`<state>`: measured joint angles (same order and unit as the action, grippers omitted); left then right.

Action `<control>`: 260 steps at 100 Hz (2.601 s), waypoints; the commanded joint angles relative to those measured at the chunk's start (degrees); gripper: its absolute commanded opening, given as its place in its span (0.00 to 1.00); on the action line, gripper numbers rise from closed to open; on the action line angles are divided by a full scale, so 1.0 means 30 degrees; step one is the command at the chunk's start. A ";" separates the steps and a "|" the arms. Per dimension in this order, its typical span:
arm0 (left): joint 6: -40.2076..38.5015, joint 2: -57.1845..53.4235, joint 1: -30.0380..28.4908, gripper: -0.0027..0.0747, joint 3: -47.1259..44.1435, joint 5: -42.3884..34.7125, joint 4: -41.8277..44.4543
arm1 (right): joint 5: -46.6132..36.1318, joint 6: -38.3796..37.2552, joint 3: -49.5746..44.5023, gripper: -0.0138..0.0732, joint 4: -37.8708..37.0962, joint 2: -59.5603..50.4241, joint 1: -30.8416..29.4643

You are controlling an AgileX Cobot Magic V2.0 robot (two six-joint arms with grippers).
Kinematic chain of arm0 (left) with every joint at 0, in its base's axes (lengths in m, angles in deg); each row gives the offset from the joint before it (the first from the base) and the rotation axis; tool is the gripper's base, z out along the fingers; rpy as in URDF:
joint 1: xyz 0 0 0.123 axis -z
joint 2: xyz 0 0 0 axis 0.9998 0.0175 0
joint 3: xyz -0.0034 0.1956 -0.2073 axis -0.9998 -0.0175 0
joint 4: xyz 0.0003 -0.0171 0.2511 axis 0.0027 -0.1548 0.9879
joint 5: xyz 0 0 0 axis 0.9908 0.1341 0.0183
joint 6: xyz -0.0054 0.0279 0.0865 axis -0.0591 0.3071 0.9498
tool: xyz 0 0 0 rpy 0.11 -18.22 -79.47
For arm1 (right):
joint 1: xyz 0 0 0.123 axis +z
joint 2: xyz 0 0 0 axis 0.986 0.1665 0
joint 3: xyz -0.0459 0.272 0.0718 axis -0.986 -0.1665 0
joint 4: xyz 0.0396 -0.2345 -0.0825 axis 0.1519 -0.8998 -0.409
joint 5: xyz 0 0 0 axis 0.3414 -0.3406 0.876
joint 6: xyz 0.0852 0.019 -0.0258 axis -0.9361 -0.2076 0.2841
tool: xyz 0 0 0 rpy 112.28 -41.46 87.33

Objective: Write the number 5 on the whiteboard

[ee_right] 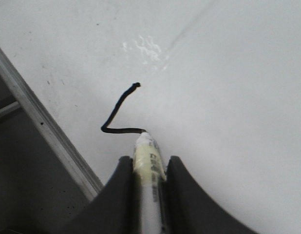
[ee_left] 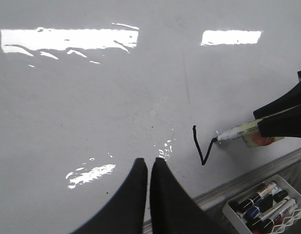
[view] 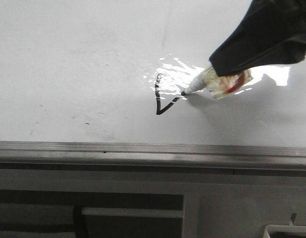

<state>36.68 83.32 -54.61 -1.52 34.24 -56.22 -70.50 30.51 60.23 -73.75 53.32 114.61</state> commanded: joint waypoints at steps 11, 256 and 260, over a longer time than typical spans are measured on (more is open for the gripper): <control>-0.0126 0.0031 -0.0055 0.01 0.0557 -0.1124 -0.0248 | 0.1705 0.0120 0.0076 0.11 -0.0568 -0.0898 -0.0701; -0.0126 0.0031 -0.0055 0.01 0.0557 -0.1124 -0.0248 | -0.2050 0.0123 0.2153 0.11 0.0220 0.0964 0.1198; -0.0126 0.0031 -0.0055 0.01 0.0557 -0.1124 -0.0248 | -0.2090 0.0123 0.2153 0.11 0.0220 0.0964 0.1198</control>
<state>36.68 83.32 -54.61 -1.52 33.98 -56.22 -72.75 30.57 64.77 -73.22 57.04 118.56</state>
